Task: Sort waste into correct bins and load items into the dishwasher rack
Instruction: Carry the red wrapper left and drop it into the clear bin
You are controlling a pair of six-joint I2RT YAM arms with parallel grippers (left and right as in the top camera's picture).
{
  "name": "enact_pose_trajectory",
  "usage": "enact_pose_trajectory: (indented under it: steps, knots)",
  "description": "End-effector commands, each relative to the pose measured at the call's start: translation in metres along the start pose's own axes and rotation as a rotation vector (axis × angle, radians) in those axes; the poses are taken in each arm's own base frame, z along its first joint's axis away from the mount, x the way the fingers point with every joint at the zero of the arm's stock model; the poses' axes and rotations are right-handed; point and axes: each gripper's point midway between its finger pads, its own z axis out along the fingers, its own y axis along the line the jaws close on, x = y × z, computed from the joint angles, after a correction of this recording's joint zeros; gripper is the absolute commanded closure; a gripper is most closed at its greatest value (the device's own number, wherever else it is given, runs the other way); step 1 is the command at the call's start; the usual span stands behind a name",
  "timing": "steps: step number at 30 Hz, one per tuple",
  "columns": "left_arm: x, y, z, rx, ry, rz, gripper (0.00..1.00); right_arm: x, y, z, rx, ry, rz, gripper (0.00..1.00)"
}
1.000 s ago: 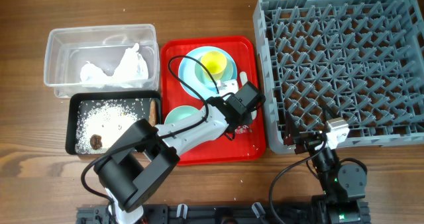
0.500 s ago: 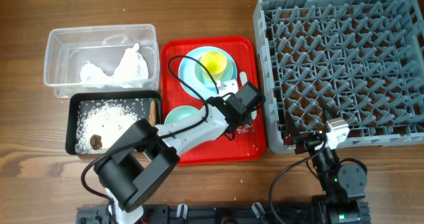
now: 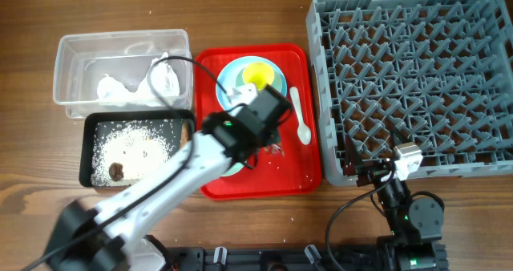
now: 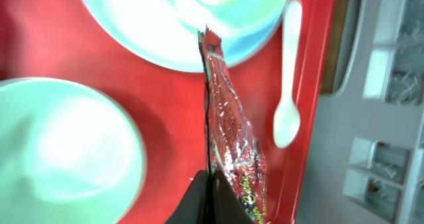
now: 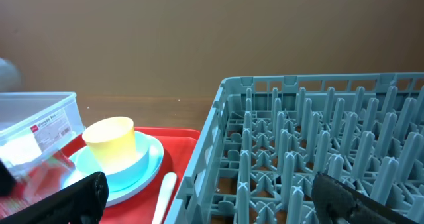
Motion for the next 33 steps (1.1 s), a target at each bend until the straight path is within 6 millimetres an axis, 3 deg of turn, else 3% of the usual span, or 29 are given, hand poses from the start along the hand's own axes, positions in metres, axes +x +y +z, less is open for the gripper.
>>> enact_pose_trajectory:
  steps: [1,4,11,17,22,24,26,28,33]
  knots:
    - [-0.043,0.037,-0.031,-0.059,-0.134,-0.089,0.96,0.0,0.0,0.0,-0.003,0.0,-0.004,0.0]
    - [-0.082,0.073,-0.045,-0.098,-0.218,-0.217,0.96,0.0,0.0,0.0,-0.003,0.0,-0.004,0.0]
    - [-0.155,0.169,-0.046,-0.204,-0.354,-0.523,0.96,0.0,0.0,0.0,-0.003,0.0,-0.005,0.0]
    - [-0.188,0.212,-0.021,-0.215,-0.389,-0.65,0.96,0.0,0.0,0.0,-0.003,0.0,-0.004,0.0]
    - [-0.195,0.231,0.006,-0.25,-0.375,-0.681,0.96,0.0,0.0,0.0,-0.003,0.0,-0.005,0.0]
    - [-0.198,0.231,0.008,-0.244,-0.385,-0.684,0.85,0.0,0.0,0.0,-0.003,0.0,-0.004,0.0]
    - [-0.202,0.23,0.007,-0.235,-0.397,-0.684,0.44,0.0,0.001,0.0,-0.004,0.0,-0.004,0.0]
    - [-0.201,0.23,0.006,-0.234,-0.394,-0.683,0.23,0.0,0.0,0.0,-0.003,0.0,-0.004,0.0]
    - [-0.193,0.211,-0.02,-0.168,-0.376,-0.663,0.23,0.0,0.0,0.0,-0.003,0.0,-0.005,0.0]
